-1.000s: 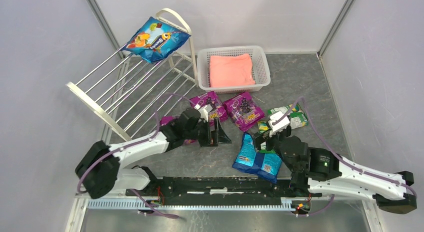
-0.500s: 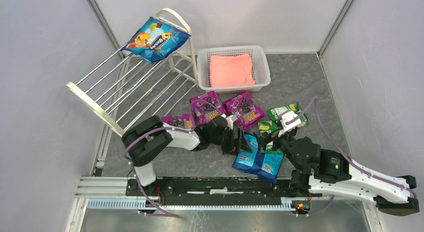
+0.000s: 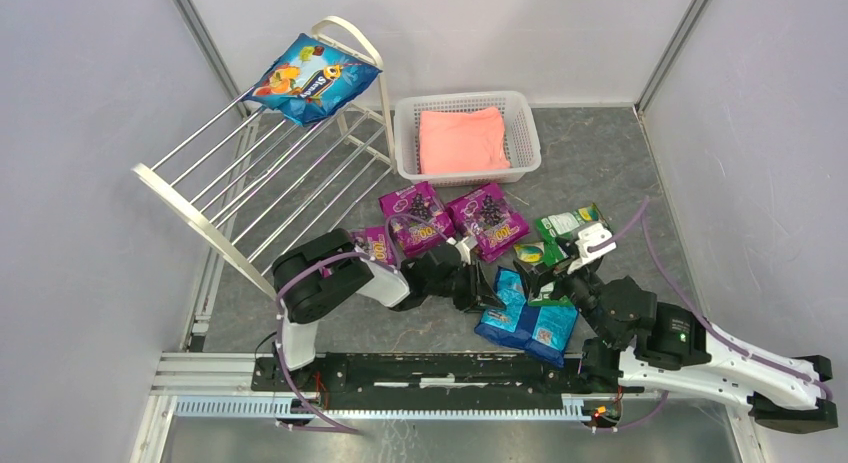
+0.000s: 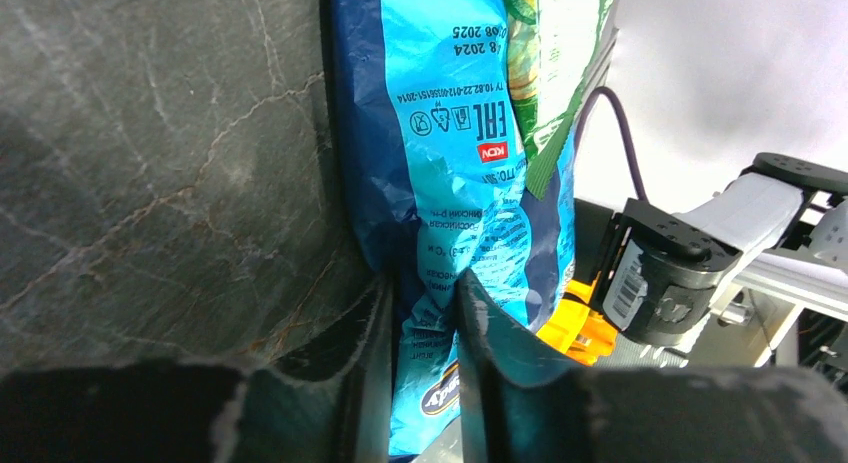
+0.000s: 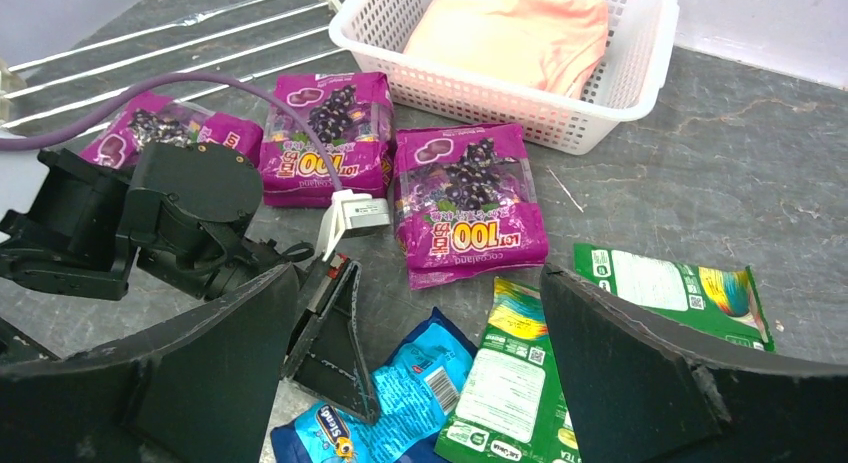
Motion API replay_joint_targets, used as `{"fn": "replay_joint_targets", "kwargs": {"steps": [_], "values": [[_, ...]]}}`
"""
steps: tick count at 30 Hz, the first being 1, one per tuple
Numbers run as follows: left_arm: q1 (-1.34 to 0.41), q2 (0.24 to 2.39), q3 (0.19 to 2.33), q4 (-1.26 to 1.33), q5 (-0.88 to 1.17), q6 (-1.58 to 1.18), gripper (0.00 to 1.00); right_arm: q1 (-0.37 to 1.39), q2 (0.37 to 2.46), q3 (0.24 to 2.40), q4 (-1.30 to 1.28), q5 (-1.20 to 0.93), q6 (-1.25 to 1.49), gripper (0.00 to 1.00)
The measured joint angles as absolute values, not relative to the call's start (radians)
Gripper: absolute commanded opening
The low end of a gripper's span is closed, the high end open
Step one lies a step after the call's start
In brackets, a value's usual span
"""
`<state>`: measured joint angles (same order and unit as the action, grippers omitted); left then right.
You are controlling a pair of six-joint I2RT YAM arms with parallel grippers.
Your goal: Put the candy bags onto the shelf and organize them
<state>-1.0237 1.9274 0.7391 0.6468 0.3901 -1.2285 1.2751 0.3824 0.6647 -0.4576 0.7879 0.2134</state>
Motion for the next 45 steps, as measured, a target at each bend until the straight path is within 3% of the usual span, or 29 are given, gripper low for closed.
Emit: {"fn": "replay_joint_targets", "kwargs": {"steps": [11, 19, 27, 34, 45], "values": [[-1.006, 1.861, 0.644, 0.699, 0.370, -1.292, 0.03, 1.275, 0.430, 0.639, -0.443, 0.782, 0.184, 0.98], [-0.907, 1.544, 0.501, 0.459, 0.342, -1.276, 0.02, 1.275, 0.619, 0.623, -0.402, 0.675, 0.102, 0.98], [-0.764, 1.172, 0.471, 0.125, 0.282, -1.218, 0.02, 1.304, 0.914, 0.587, -0.267, 0.392, -0.036, 0.98], [-0.745, 1.145, 0.497, 0.000, 0.268, -1.218, 0.02, 1.424, 1.084, 0.567, -0.110, 0.421, -0.088, 0.98], [-0.744, 1.139, 0.532, -0.067, 0.267, -1.219, 0.02, 1.444, 1.246, 0.458, 0.176, 0.542, -0.096, 0.98]]}}
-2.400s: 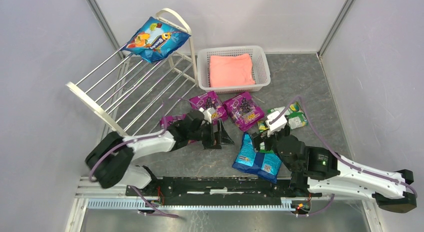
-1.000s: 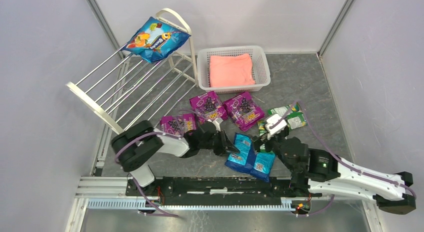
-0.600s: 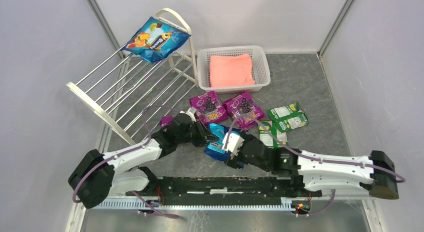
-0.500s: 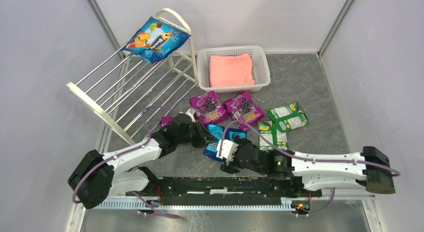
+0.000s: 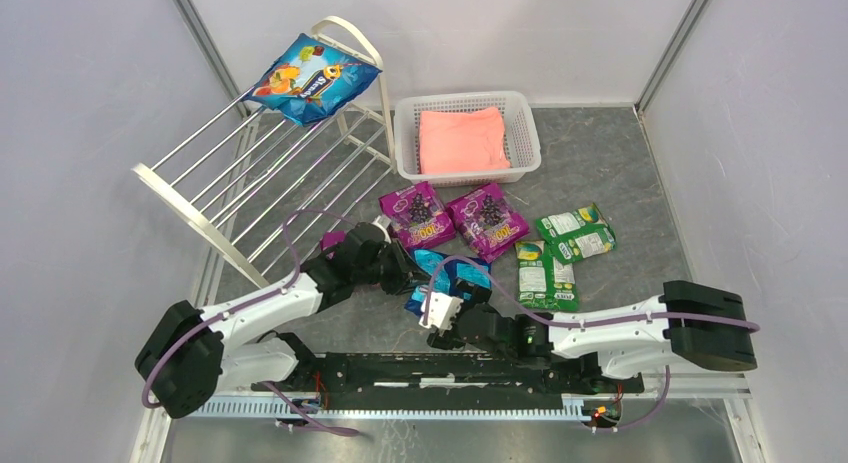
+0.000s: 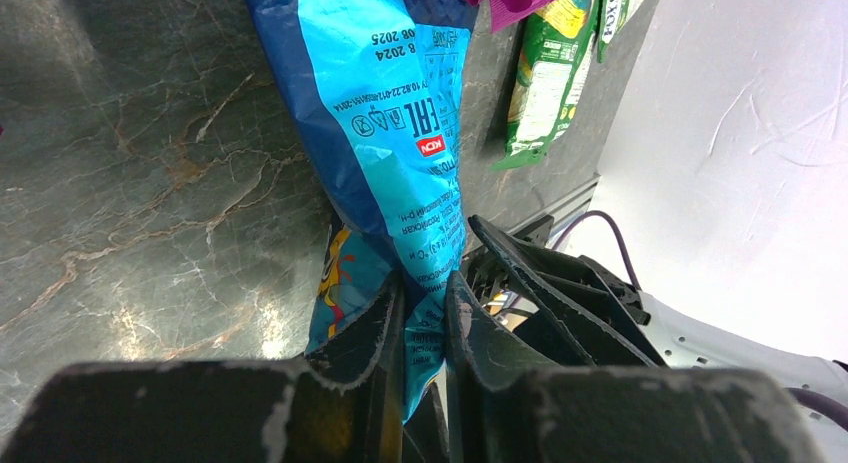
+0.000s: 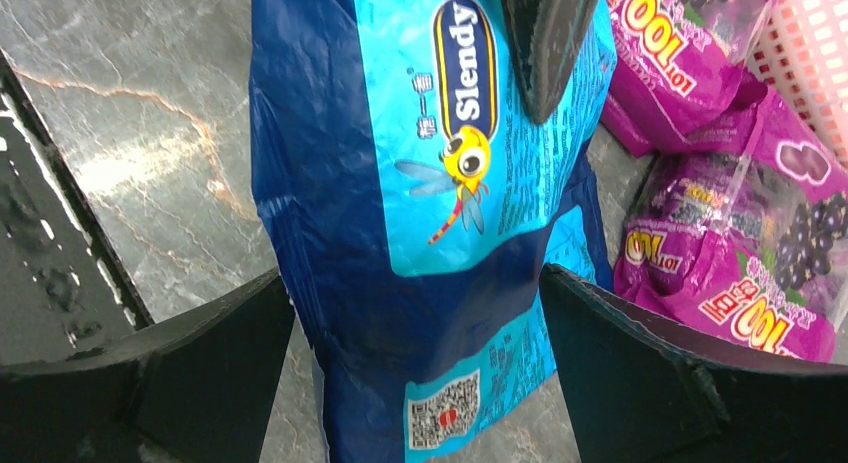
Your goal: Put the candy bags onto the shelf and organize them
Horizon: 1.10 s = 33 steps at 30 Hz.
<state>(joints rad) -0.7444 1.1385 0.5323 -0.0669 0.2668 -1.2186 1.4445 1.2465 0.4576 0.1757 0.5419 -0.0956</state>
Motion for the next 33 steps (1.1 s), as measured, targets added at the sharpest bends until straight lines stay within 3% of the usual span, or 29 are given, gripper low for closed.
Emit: {"fn": "replay_joint_targets", "kwargs": {"steps": [3, 7, 10, 15, 20, 24, 33], "values": [[-0.744, 1.134, 0.532, -0.074, 0.267, -1.219, 0.02, 1.447, 1.268, 0.455, 0.234, 0.548, -0.107, 0.98], [-0.744, 1.128, 0.532, -0.075, 0.266, -1.219, 0.03, 1.453, 1.288, 0.429, 0.329, 0.628, -0.113, 0.77], [-0.744, 1.118, 0.532, -0.075, 0.261, -1.219, 0.07, 1.460, 1.292, 0.402, 0.390, 0.636, -0.134, 0.69], [-0.745, 1.113, 0.532, -0.077, 0.263, -1.219, 0.26, 1.460, 1.243, 0.322, 0.492, 0.594, -0.167, 0.38], [-0.746, 1.111, 0.532, -0.086, 0.260, -1.219, 0.57, 1.457, 1.233, 0.297, 0.523, 0.567, -0.187, 0.14], [-0.746, 1.096, 0.493, -0.074, 0.262, -1.233, 0.98, 1.449, 1.221, 0.271, 0.546, 0.546, -0.192, 0.10], [-0.750, 1.087, 0.425, -0.045, 0.237, -1.258, 1.00, 1.411, 1.178, 0.240, 0.567, 0.476, -0.191, 0.09]]}}
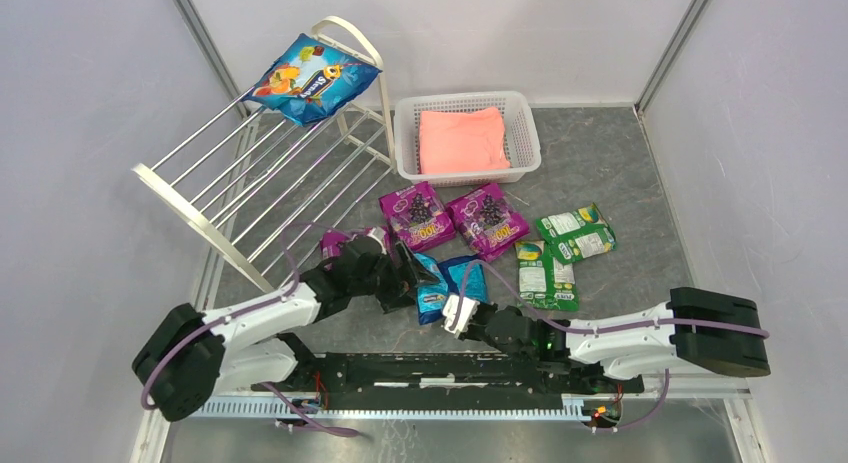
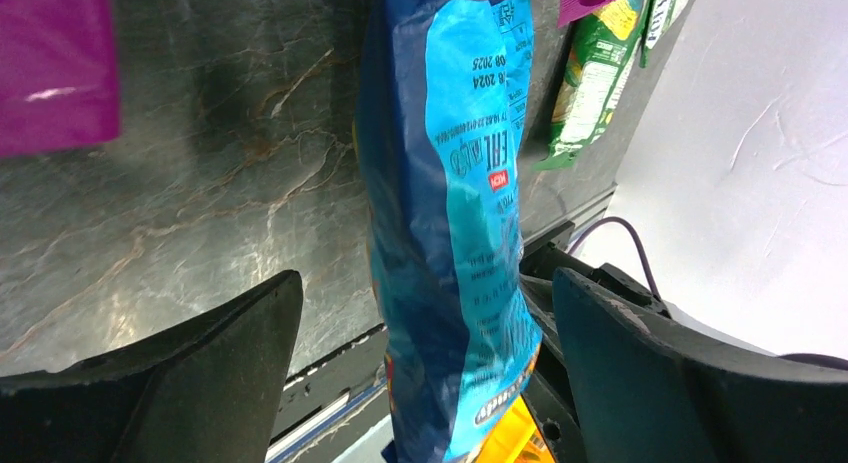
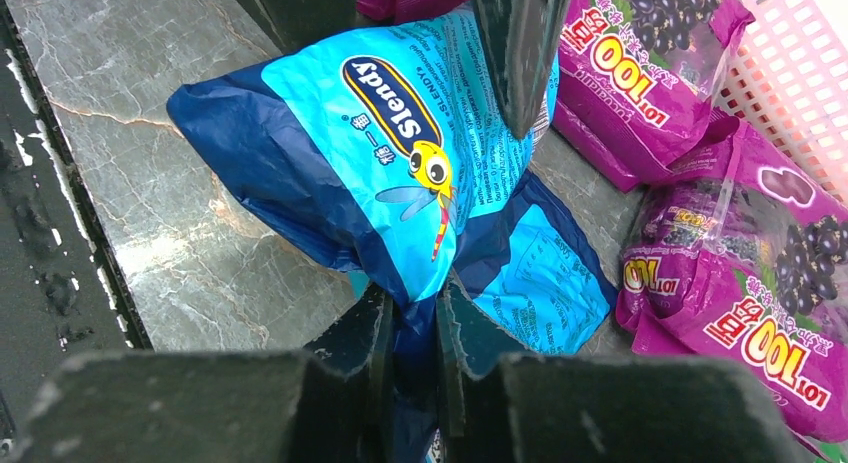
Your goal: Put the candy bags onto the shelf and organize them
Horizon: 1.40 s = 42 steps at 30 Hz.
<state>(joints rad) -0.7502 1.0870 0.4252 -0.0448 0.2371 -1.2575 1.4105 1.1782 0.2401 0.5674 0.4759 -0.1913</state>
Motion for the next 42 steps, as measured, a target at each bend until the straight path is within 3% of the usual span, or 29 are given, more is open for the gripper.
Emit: {"fn": "replay_joint_targets", "kwargs": {"steps": [5, 10, 16, 22, 25, 30, 33, 42], "values": [[-0.794, 1.253, 0.435, 0.081, 0.242, -1.259, 1.00, 1.398, 1.161, 0.232, 0.567, 0.453, -0.192, 0.09], [-0.840, 1.409, 0.465, 0.217, 0.245, -1.287, 0.83, 1.393, 1.151, 0.230, 0.559, 0.446, -0.191, 0.10], [-0.862, 1.452, 0.460, 0.357, 0.238, -1.341, 0.65, 1.392, 1.115, 0.201, 0.560, 0.448, -0.189, 0.12], [-0.862, 1.462, 0.435, 0.422, 0.233, -1.379, 0.45, 1.391, 1.105, 0.199, 0.558, 0.456, -0.188, 0.34], [-0.865, 1.461, 0.434, 0.430, 0.228, -1.388, 0.34, 1.391, 1.087, 0.199, 0.537, 0.458, -0.181, 0.51], [-0.867, 1.438, 0.435, 0.428, 0.226, -1.396, 0.31, 1.391, 0.982, 0.226, 0.417, 0.476, -0.151, 0.83], [-0.867, 1.418, 0.435, 0.412, 0.226, -1.396, 0.31, 1.391, 0.870, 0.266, 0.301, 0.491, -0.133, 0.96], [-0.867, 1.295, 0.510, 0.210, 0.211, -1.350, 0.29, 1.391, 0.543, 0.466, 0.060, 0.520, -0.117, 0.98]]}}
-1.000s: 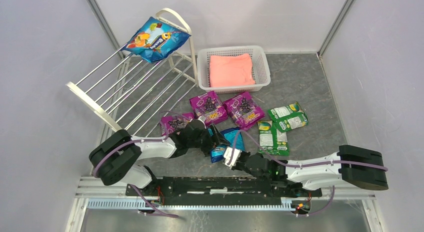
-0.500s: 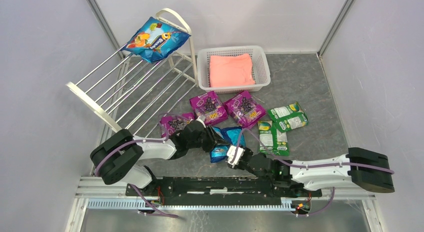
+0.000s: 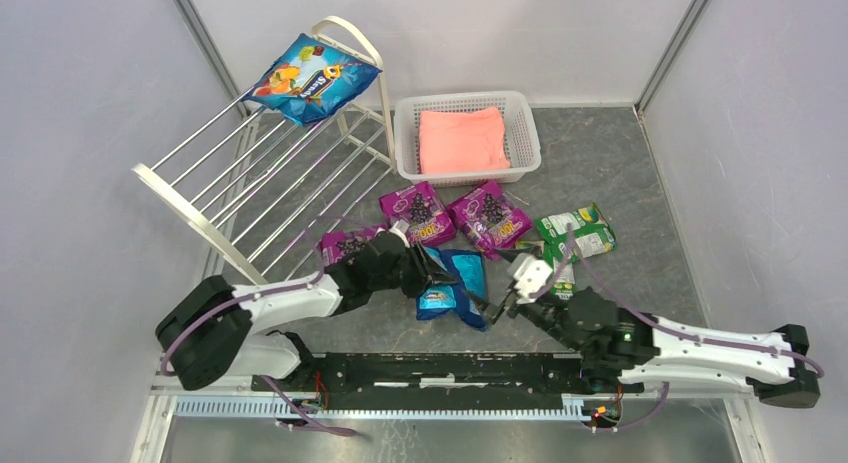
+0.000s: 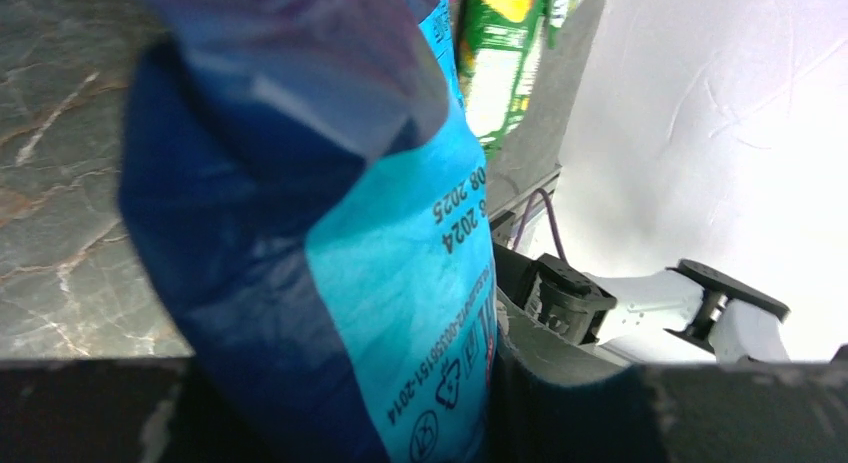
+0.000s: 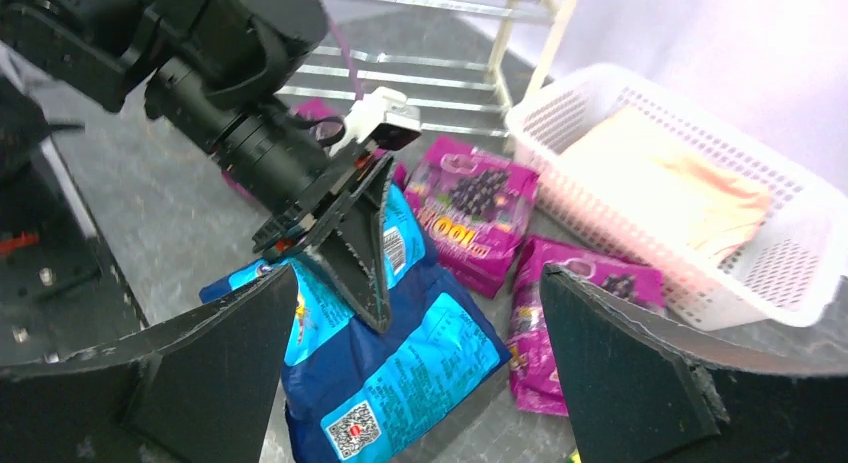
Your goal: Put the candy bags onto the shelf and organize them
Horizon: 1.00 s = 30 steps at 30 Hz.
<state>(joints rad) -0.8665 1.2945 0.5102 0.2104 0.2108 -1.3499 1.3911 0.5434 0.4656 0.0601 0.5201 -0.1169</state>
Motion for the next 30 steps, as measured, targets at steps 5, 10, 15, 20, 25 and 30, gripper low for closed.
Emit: {"fn": "replay_joint_targets", "kwargs": {"steps": [5, 10, 15, 20, 25, 30], "values": [[-0.866, 1.184, 0.652, -0.011, 0.174, -1.252, 0.29, 1.391, 0.439, 0.531, 0.005, 0.588, -0.118, 0.98], [-0.838, 1.123, 0.882, -0.220, 0.158, -1.119, 0.29, 1.391, 0.389, 0.538, -0.054, 0.656, -0.131, 0.98], [-0.699, 1.125, 1.160, -0.451, 0.198, -0.964, 0.28, 1.391, 0.347, 0.562, -0.107, 0.714, -0.130, 0.98], [-0.488, 1.215, 1.563, -0.681, 0.206, -0.796, 0.28, 1.391, 0.289, 0.583, -0.115, 0.759, -0.115, 0.98], [-0.360, 1.364, 1.984, -0.820, 0.202, -0.669, 0.23, 1.391, 0.282, 0.585, -0.128, 0.797, -0.102, 0.98], [-0.134, 1.442, 2.139, -0.829, 0.369, -0.661, 0.18, 1.391, 0.304, 0.585, -0.131, 0.816, -0.102, 0.98]]}}
